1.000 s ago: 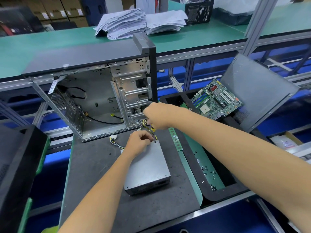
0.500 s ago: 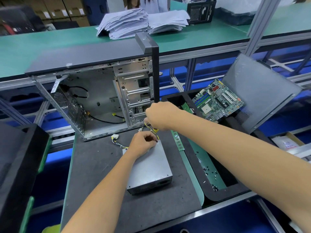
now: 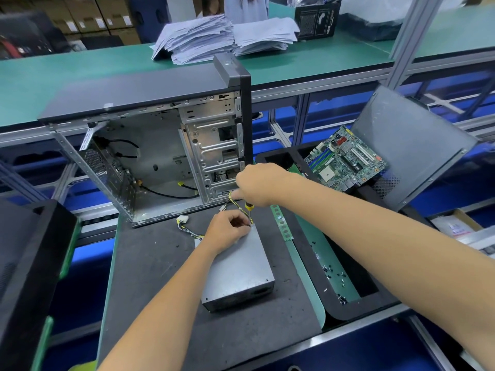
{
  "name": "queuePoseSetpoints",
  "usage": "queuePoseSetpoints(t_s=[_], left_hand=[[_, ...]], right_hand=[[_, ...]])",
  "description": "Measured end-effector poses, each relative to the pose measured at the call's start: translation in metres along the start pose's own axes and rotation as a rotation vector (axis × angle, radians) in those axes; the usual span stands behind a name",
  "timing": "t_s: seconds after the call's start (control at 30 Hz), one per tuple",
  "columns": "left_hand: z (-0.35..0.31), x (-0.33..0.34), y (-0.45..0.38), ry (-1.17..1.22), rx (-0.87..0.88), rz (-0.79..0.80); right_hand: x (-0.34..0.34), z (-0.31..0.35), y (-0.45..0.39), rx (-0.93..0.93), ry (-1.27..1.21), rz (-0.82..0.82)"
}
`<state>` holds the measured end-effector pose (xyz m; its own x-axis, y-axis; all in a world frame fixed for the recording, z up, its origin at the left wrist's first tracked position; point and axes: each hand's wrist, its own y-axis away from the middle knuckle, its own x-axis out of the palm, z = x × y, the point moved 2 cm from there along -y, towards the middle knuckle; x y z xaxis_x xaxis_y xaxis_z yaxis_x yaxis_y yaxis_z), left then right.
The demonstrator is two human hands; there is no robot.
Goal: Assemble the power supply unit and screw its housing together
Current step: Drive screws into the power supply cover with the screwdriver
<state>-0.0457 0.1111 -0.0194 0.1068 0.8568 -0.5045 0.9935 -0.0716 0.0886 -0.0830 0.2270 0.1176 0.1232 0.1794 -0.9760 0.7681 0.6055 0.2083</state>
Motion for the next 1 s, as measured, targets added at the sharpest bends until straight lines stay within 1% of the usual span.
queuePoseSetpoints(t_s=[0.07, 0.1, 0.13, 0.23, 0.37, 0.43, 0.53, 0.63, 0.7, 0.87, 1.0], left_hand=[[0.0002, 0.0001, -0.0004, -0.005, 0.004, -0.001], [0.0003, 0.0003, -0.0006, -0.007, 0.009, 0.002], [0.0001, 0.0004, -0.0005, -0.007, 0.010, 0.005], [-0.0001, 0.0002, 0.0000, 0.001, 0.009, 0.011], [-0.0007, 0.0002, 0.0003, -0.007, 0.009, 0.016], [-0.0010, 0.0002, -0.0001, -0.004, -0.001, 0.010], [-0.0014, 0.0002, 0.0001, -0.002, -0.008, 0.011], [-0.0015, -0.0003, 0.0008, -0.002, -0.009, 0.019], [-0.0014, -0.0005, 0.0004, 0.001, -0.010, 0.016], [-0.0001, -0.0013, -0.0006, -0.010, -0.003, 0.017], [-0.0011, -0.0030, -0.0011, -0.029, -0.010, 0.053]], right_hand=[[-0.0011, -0.0009, 0.0004, -0.021, -0.083, 0.092], [-0.0018, -0.0006, 0.0006, -0.042, -0.106, 0.112], [-0.0023, -0.0001, 0.0003, -0.060, -0.106, 0.104], [-0.0018, 0.0016, -0.0016, -0.051, -0.030, -0.003], [0.0010, 0.0012, -0.0018, -0.026, 0.034, -0.061], [0.0008, 0.0016, -0.0006, -0.025, 0.024, -0.013], [0.0018, 0.0019, 0.0009, -0.044, -0.062, 0.088], [0.0001, 0.0034, 0.0015, -0.058, -0.055, 0.026], [-0.0013, 0.0037, 0.0011, -0.029, -0.046, -0.016], [0.0001, 0.0042, -0.0022, -0.008, -0.009, 0.023], [0.0031, 0.0070, -0.0050, -0.043, -0.061, 0.052]])
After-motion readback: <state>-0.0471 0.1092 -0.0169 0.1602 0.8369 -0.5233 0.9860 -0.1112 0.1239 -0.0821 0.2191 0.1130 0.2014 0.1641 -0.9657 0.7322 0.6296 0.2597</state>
